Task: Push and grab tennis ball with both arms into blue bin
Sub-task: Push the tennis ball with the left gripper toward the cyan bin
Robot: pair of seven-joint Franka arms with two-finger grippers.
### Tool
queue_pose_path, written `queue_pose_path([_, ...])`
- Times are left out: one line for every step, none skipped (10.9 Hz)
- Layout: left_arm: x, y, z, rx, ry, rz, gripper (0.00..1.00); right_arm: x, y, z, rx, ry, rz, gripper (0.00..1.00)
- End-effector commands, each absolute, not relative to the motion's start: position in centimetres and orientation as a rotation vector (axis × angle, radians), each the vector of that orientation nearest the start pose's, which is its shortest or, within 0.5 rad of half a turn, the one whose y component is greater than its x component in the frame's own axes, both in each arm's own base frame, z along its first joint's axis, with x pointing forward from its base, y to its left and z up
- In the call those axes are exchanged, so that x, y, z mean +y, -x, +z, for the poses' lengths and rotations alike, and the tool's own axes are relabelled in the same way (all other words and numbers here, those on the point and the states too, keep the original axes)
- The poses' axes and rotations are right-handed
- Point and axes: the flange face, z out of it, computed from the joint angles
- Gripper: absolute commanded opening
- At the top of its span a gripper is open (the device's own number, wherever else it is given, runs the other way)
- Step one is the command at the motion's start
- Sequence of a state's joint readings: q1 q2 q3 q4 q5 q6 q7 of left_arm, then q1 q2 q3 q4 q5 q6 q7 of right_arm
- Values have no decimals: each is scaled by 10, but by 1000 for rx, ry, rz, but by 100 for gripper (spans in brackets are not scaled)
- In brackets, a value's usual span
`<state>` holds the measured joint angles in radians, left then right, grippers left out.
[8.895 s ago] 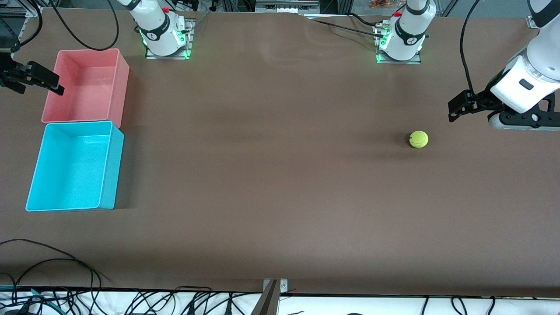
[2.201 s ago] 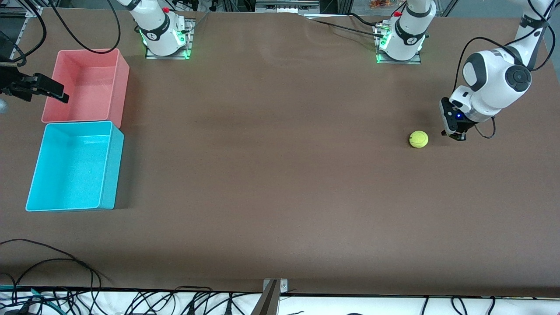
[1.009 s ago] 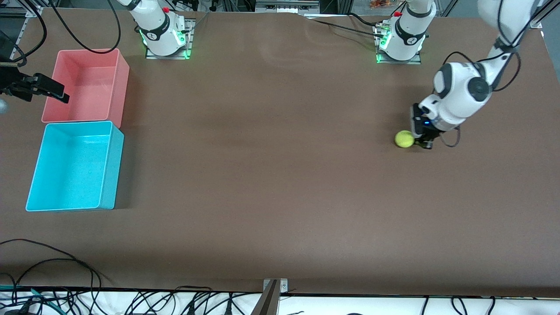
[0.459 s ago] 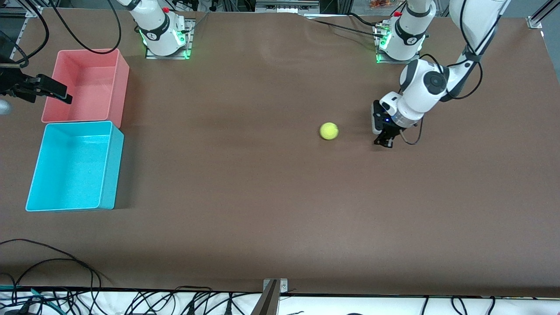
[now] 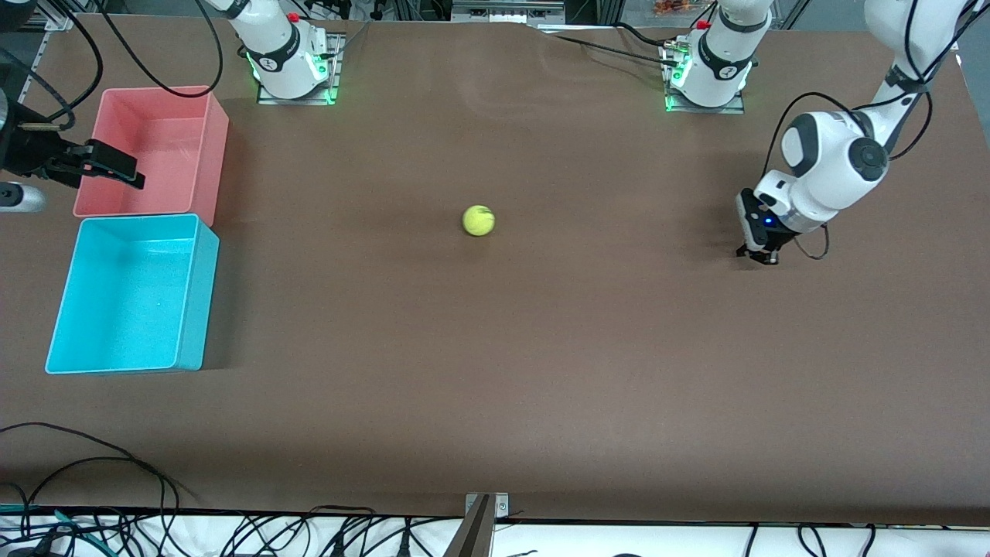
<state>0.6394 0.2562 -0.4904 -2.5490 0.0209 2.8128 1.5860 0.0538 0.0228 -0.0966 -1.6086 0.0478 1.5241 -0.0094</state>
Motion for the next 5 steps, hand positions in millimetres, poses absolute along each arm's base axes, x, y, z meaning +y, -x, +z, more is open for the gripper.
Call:
queue_pose_path([100, -470, 242, 1918, 2548, -55, 0, 5, -560, 588, -1, 3065, 163, 100])
queue_pose_path([107, -484, 264, 1835, 2637, 4, 0, 24, -562, 583, -61, 3073, 175, 100])
queue_pose_path([111, -502, 288, 1753, 2719, 48, 0, 24, -562, 583, -59, 3076, 173, 100])
queue_pose_path([112, -520, 307, 1683, 2765, 55, 0, 20, -563, 576, -42, 3067, 200, 100])
queue_pose_path([109, -533, 318, 1621, 2801, 47, 0, 20, -563, 567, -45, 3076, 246, 100])
